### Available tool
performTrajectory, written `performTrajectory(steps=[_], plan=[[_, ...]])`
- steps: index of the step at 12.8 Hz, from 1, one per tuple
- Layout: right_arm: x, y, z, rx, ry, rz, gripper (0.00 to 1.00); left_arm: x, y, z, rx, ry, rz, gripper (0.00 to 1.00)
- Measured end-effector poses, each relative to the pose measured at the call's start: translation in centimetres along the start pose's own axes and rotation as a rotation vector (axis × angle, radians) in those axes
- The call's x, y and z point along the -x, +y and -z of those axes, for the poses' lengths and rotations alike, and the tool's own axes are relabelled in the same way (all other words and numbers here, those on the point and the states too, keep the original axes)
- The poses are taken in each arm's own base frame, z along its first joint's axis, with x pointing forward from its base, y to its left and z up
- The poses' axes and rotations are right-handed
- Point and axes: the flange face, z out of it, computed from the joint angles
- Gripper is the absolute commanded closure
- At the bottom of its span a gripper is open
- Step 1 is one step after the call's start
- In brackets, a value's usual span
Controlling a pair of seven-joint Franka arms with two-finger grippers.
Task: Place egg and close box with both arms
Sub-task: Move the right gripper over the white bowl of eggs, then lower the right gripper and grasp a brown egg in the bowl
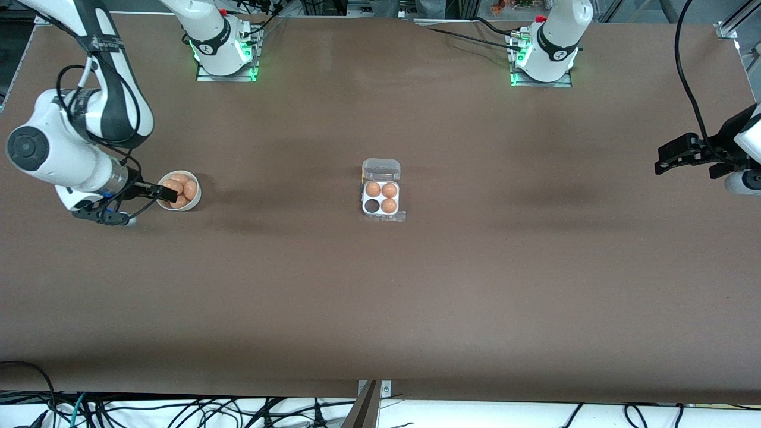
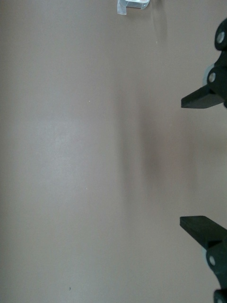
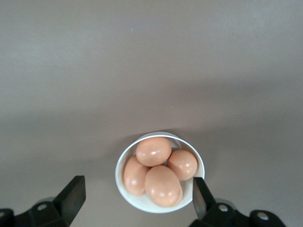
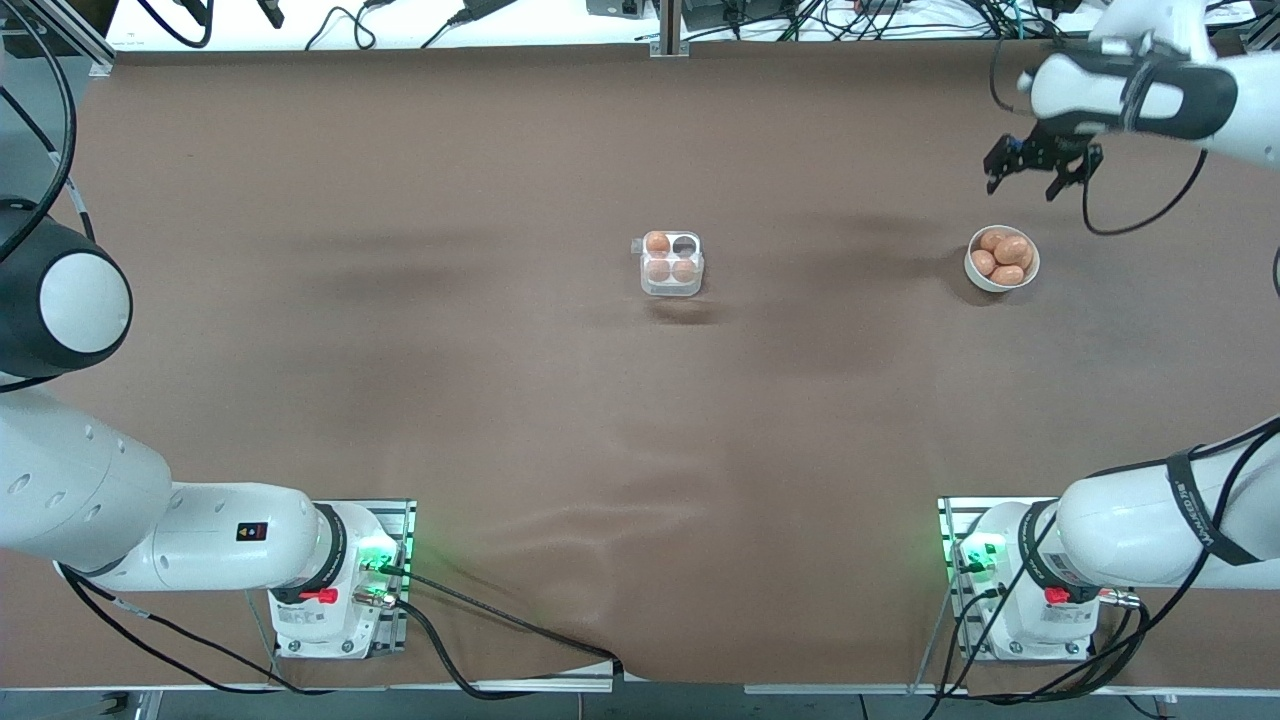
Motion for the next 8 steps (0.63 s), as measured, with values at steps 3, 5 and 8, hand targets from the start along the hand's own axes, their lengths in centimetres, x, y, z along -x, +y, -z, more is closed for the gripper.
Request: performTrajectory(steps=[3, 5, 8], plan=[[2.3, 0.4, -2.8, -0.002, 0.008, 0.0, 0.0, 0.0, 0.0, 0.0, 0.0, 0.0, 0.0, 0.0], [3.2, 0.7, -4.0, -0.002, 0.01, 0.007, 0.0, 0.0, 0.0, 0.0, 0.0, 0.0, 0.0, 0.0], [3.5, 1.5, -4.8, 0.0, 0.006, 0.024, 0.0, 0.0, -0.5, 0.0, 0.0, 0.0, 0.009, 0.0]])
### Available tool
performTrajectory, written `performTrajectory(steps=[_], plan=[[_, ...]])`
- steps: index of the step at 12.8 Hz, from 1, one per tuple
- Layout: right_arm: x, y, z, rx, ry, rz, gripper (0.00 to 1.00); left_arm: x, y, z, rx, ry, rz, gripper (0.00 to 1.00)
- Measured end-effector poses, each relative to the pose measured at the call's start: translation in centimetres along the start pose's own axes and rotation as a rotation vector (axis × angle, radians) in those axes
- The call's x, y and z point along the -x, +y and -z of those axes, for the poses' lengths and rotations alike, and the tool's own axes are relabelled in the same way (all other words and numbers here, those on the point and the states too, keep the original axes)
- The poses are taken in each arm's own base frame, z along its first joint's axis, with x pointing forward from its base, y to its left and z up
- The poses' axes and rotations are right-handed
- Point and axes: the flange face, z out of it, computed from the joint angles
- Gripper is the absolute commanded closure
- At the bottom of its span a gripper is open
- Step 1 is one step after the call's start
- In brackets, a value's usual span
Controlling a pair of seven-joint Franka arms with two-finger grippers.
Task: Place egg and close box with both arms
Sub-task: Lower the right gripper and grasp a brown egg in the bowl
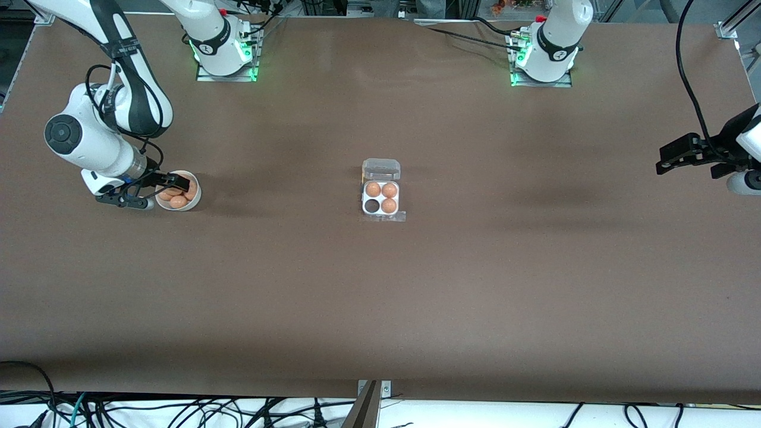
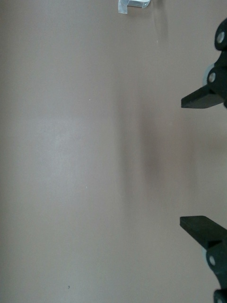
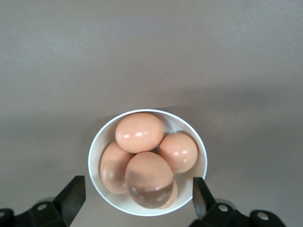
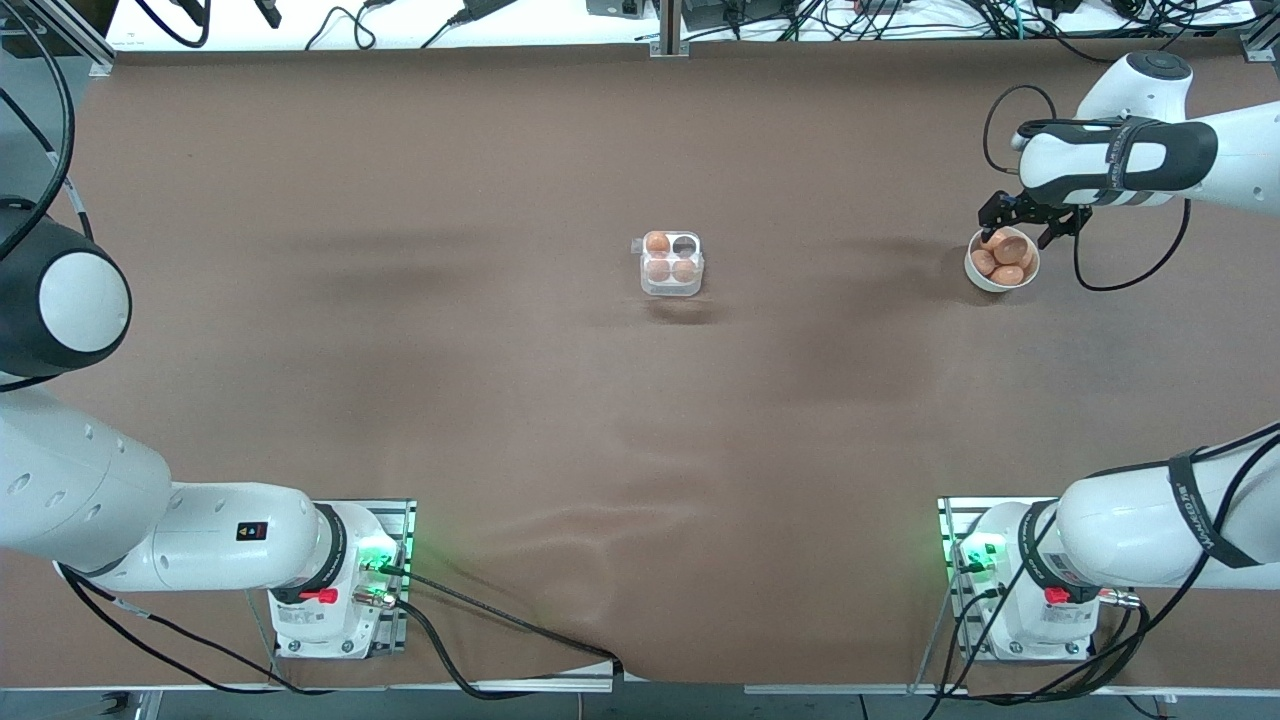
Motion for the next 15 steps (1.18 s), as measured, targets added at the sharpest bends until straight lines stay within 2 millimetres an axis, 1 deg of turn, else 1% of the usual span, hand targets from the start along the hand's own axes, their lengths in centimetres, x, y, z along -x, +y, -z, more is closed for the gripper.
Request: performTrajectory(steps=[2, 3, 4, 8, 12, 15], plan=[[0.0, 0.2, -0.2, 0.001, -0.003, 0.001, 0.01, 0.0, 0.0, 0.0, 0.0, 0.0, 0.001, 0.0], [0.0, 0.2, -0.4, 0.001, -0.007, 0.001, 0.05, 0.0, 0.0, 0.0, 0.0, 0.0, -0.001, 0.0], [0.1, 0.2, -0.6, 0.001, -0.011, 0.001, 0.05, 0.0, 0.1, 0.0, 0.0, 0.0, -0.003, 0.0], [0.1, 0.2, -1.4, 0.003, -0.024, 0.002, 0.19, 0.0, 0.1, 0.0, 0.0, 0.0, -0.002, 0.0], [0.1, 0.2, -1.5, 0.003, -0.023, 0.002, 0.29, 0.0, 0.1, 0.0, 0.0, 0.0, -0.002, 0.0], [0.0, 0.2, -1.8, 0.003, -0.021, 0.003, 0.42, 0.0, 0.1, 0.0, 0.0, 0.0, -0.002, 0.0]])
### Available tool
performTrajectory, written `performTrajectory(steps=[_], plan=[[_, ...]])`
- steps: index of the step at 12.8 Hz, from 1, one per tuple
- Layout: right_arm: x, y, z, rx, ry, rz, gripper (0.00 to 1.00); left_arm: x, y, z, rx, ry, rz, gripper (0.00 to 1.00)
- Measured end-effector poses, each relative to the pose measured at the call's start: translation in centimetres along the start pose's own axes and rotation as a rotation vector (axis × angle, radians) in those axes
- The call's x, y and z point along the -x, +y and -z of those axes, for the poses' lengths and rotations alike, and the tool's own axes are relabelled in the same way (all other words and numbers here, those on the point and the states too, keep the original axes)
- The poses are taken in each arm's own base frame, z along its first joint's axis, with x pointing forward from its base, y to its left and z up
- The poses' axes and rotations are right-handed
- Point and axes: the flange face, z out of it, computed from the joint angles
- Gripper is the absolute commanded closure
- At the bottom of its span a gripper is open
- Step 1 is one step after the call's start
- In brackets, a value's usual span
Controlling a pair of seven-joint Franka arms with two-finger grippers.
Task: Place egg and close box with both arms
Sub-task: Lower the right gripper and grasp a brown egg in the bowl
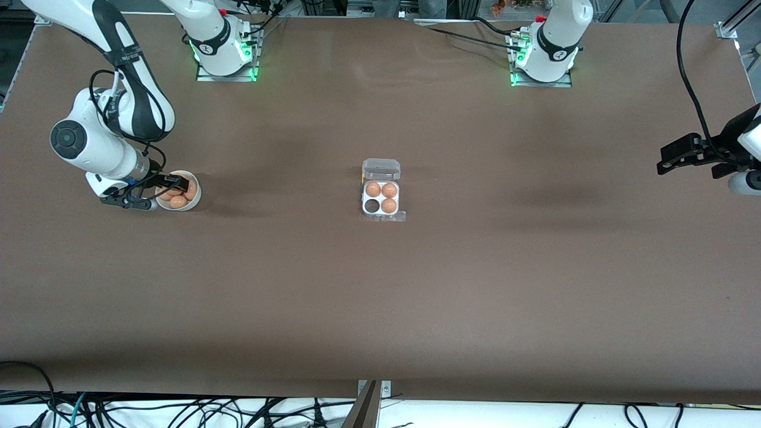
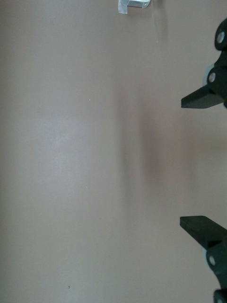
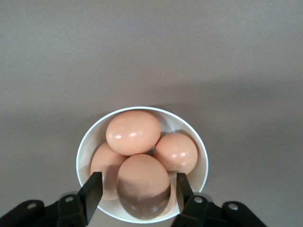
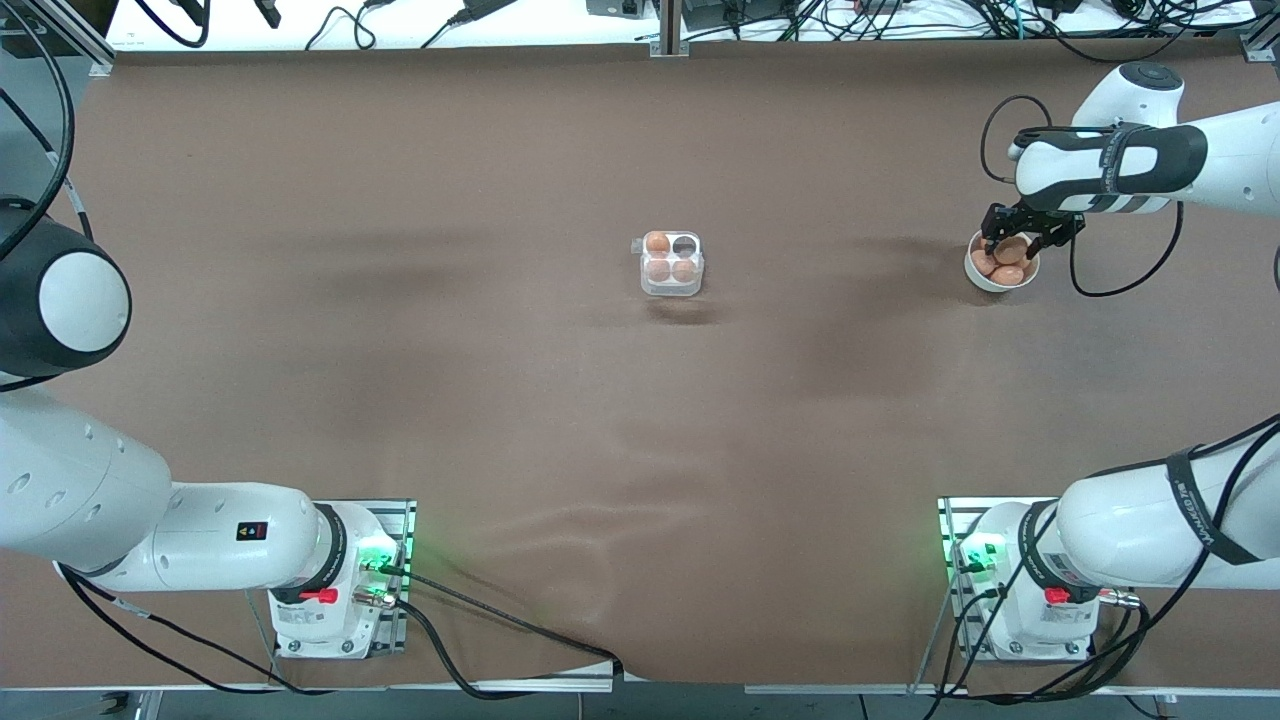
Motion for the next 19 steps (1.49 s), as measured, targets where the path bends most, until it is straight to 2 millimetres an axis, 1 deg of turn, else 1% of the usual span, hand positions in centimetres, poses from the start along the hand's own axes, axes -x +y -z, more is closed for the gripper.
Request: performTrajectory(steps=[2, 5, 7, 8, 13, 15, 19], plan=[[0.0, 0.0, -0.1, 0.0, 0.001, 0.0, 0.46, 0.0, 0.0, 0.0, 0.0, 0.0, -0.001, 0.0], [0.0, 0.1, -0.1, 0.0, 0.0, -0.001, 0.58, 0.0, 0.0, 0.0, 0.0, 0.0, -0.001, 0.0], [0.0, 0.1, -0.1, 0.0, 0.0, -0.001, 0.62, 0.0, 0.0, 0.0, 0.0, 0.0, -0.001, 0.0], [0.0, 0.1, -0.1, 0.0, 0.0, -0.001, 0.67, 0.0, 0.0, 0.0, 0.0, 0.0, -0.001, 0.0], [-0.1, 0.0, 0.0, 0.0, -0.001, 0.004, 0.69, 0.0, 0.1, 0.0, 0.0, 0.0, -0.003, 0.0], [-0.4, -0.2, 0.6, 0.001, -0.021, 0.008, 0.7, 0.0, 0.2, 0.0, 0.0, 0.0, -0.003, 0.0], [-2.2, -0.6, 3.8, 0.005, -0.074, 0.014, 0.72, 0.0, 0.2, 0.0, 0.0, 0.0, -0.003, 0.0]])
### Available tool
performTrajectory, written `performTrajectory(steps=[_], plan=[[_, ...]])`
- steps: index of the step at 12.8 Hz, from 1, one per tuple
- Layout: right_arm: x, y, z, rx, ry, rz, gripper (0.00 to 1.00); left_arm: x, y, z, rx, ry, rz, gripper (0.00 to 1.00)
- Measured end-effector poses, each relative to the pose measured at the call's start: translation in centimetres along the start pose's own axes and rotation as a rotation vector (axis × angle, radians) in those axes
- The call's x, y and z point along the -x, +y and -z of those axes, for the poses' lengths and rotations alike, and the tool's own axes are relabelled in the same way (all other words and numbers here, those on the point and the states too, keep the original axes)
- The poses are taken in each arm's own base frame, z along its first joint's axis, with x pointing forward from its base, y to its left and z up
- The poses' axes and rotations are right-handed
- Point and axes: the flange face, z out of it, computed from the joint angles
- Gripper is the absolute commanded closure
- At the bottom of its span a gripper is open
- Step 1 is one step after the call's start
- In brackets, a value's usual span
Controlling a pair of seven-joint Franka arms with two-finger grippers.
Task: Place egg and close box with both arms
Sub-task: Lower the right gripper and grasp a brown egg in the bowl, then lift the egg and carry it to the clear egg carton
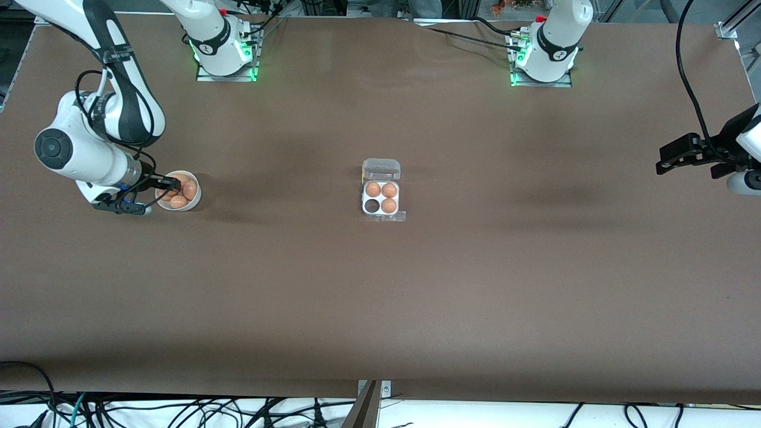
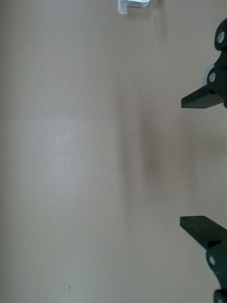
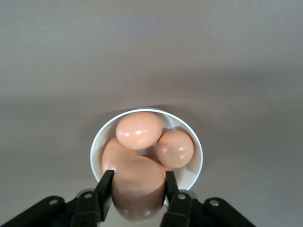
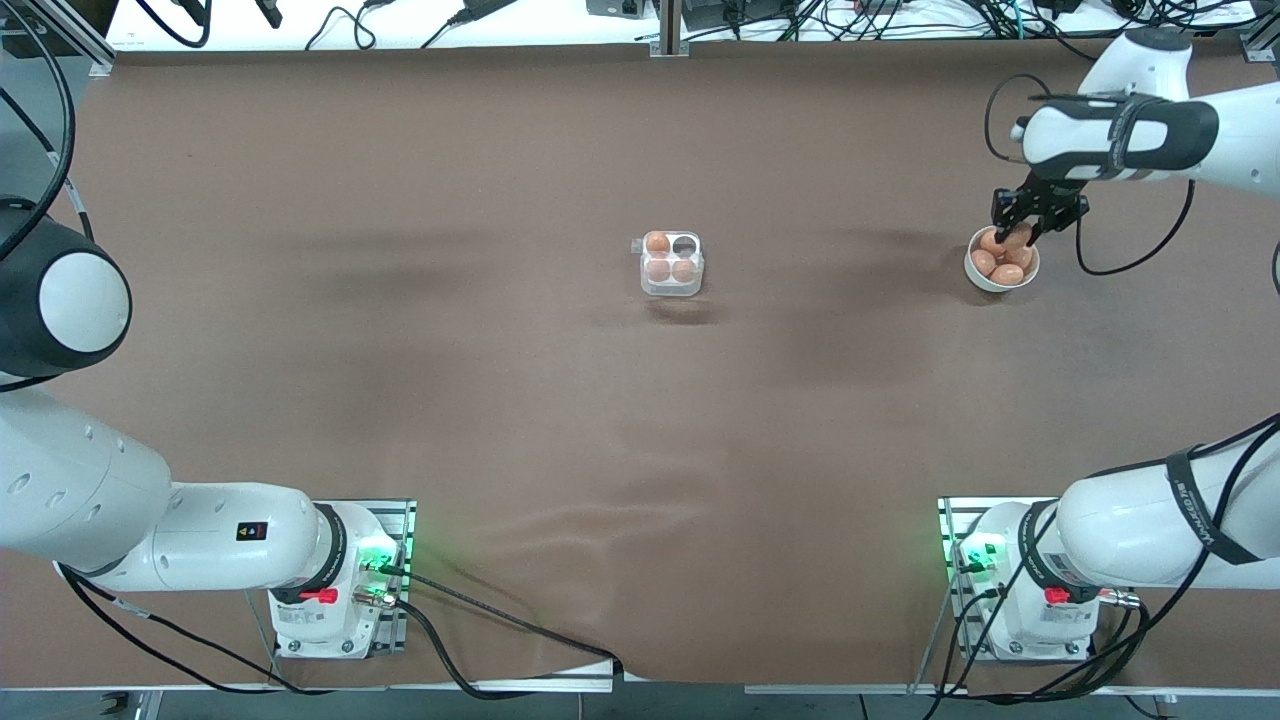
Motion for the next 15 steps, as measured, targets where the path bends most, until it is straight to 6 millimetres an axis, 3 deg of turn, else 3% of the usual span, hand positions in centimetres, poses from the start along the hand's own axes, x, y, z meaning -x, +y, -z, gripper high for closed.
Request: performTrajectory(steps=[2, 4, 11, 15], plan=[[-0.7, -1.5, 2.0, 0.002, -0.019, 0.016, 0.72, 0.0, 0.0, 0.0, 0.0, 0.0, 0.0, 0.0], [-1.1, -4.8, 4.0, 0.01, -0.014, 0.009, 0.72, 0.0, 0.1, 0.0, 0.0, 0.0, -0.001, 0.0], [0.2, -24.6, 8.8, 0.024, 0.02, -0.091, 0.72, 0.0, 0.1, 0.0, 0.0, 0.0, -0.002, 0.0], [0.6, -32.9, 7.8, 0.017, 0.026, -0.101, 0.72, 0.0, 0.1, 0.0, 0.0, 0.0, -0.002, 0.0]])
